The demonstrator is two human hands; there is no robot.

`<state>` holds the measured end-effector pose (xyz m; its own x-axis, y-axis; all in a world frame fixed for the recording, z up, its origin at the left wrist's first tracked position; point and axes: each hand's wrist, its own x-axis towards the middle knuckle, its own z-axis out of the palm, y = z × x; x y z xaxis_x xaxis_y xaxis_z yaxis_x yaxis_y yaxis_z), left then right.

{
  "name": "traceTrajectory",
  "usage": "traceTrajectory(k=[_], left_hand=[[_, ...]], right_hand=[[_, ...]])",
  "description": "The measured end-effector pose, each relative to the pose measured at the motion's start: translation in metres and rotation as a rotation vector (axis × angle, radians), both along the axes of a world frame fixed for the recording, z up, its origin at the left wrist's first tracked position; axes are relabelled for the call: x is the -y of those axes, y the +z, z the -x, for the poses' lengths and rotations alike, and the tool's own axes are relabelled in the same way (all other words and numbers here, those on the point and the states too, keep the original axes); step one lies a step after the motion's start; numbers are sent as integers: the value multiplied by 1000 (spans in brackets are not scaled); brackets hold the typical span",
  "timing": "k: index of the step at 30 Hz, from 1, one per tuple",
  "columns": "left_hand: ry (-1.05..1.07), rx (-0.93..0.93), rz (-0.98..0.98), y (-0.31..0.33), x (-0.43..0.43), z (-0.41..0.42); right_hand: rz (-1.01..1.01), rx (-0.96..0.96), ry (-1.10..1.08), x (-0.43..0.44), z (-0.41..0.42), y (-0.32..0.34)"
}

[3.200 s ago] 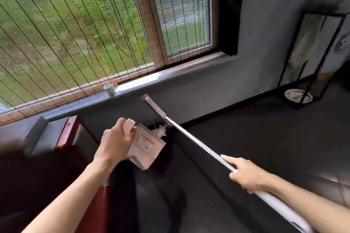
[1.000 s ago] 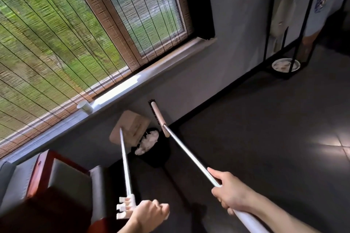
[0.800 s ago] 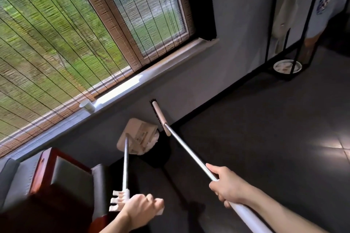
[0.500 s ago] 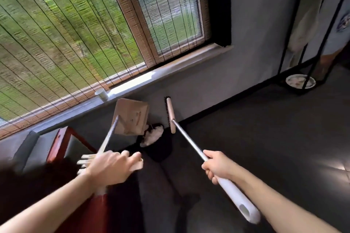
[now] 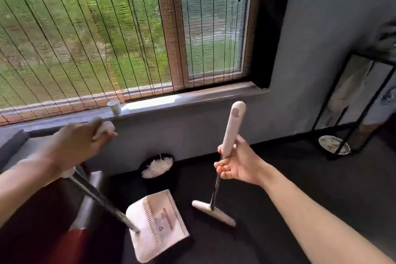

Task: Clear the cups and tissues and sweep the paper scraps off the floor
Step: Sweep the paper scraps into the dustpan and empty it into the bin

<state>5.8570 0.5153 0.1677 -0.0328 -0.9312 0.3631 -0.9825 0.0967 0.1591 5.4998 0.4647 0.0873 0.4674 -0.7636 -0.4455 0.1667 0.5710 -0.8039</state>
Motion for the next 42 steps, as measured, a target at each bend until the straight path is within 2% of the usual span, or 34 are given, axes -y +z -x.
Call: traceTrajectory(k=[3,5,8,11,13,17,19,21,25,31,38,42], left_hand=[[-8,7,-95,-29,24,4],[-46,9,-190,-45,47,4],[-153,56,-305,-65,90,-4],[-405,98,-266,-79,135,-2],[-500,69,-275,-83,166,3],[-589,76,-332,-88,224,25],[-652,-21,-407,-90,247,36],[-694,58,-426,-90,274,46],[-596,202,-539,-89,329,58],[-587,286,-614,-99,396,75],[-678,509,-610,-126,453,74],[-719,519,-581,-147,490,65]], right_hand=[[86,-45,2,24,-1,-7],[196,-164,7,37,-4,-8],[464,-558,-66,59,-6,-3],[763,-988,-149,84,0,3],[910,-1111,-235,96,2,7],[1009,-979,-464,117,0,8],[1049,-981,-495,130,2,4],[1063,-996,-460,148,4,-1],[1042,-933,-368,198,5,-20],[1140,-821,-353,282,-14,-43],[1288,-846,-79,353,-42,-78],[1232,-809,10,400,-67,-95]])
